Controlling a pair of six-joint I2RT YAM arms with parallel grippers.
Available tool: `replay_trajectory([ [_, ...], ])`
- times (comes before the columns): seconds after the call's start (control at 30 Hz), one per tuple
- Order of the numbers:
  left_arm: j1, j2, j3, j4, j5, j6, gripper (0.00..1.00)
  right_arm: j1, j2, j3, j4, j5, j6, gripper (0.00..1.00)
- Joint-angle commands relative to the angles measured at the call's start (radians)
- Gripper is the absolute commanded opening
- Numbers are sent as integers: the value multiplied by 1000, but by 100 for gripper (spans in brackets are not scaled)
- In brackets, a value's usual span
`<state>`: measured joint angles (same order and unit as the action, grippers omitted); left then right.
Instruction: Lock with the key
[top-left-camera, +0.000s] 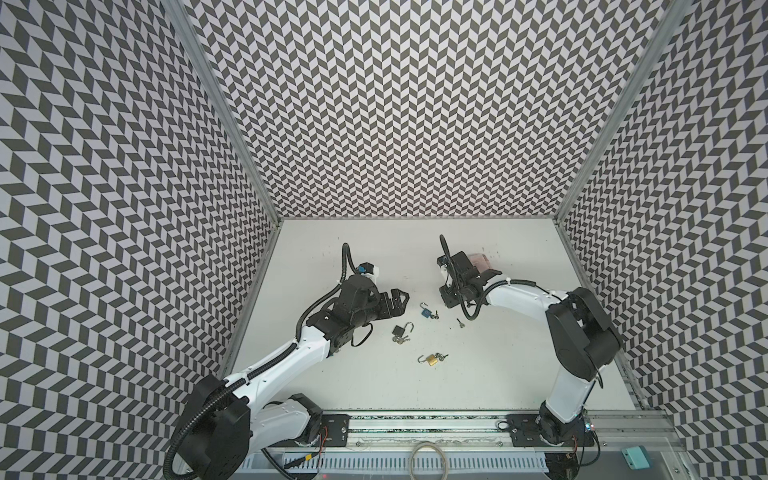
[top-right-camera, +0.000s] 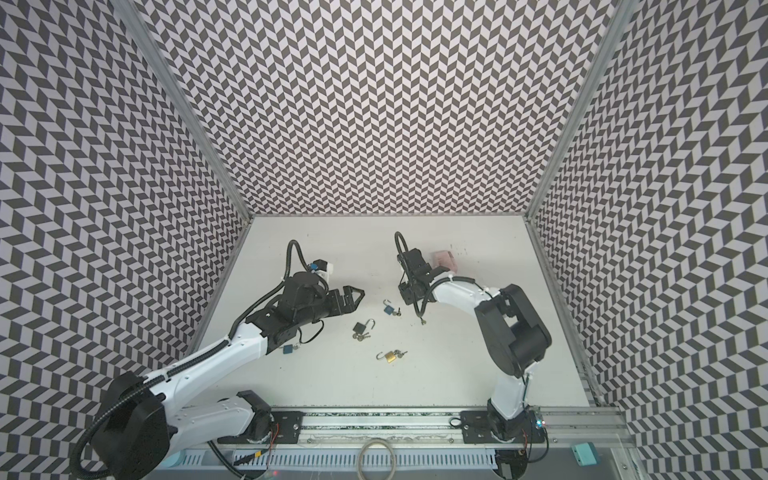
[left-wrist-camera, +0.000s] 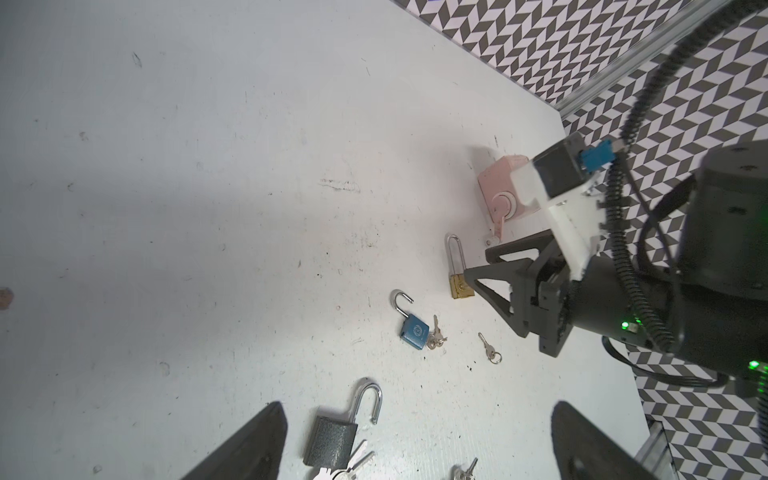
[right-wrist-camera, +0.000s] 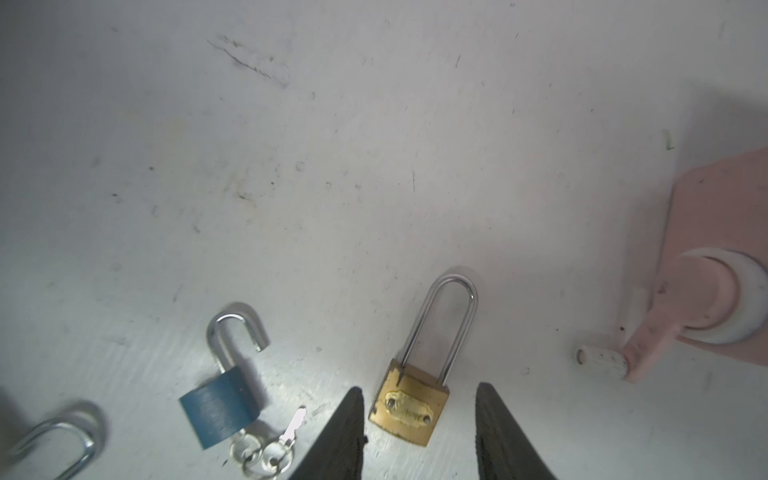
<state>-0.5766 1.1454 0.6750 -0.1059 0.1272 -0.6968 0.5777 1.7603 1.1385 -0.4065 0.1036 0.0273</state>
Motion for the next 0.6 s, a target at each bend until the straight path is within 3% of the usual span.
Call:
replay_trajectory([
  [0.0,24,-52,-48,51,25,-40,99,40,-101,-69,50,-16,28,42],
  [0.17,92,-135,-177,130,82,-117,93,117,-125,-140,75,-100,60,35],
  [0.37,208,-219,-276,160,160,-159,91,125,-34,-108,111,-150,51,37],
  [0.57,256,-256,-276,113,183,-134,91,125,47,-43,115,-167,56,41],
])
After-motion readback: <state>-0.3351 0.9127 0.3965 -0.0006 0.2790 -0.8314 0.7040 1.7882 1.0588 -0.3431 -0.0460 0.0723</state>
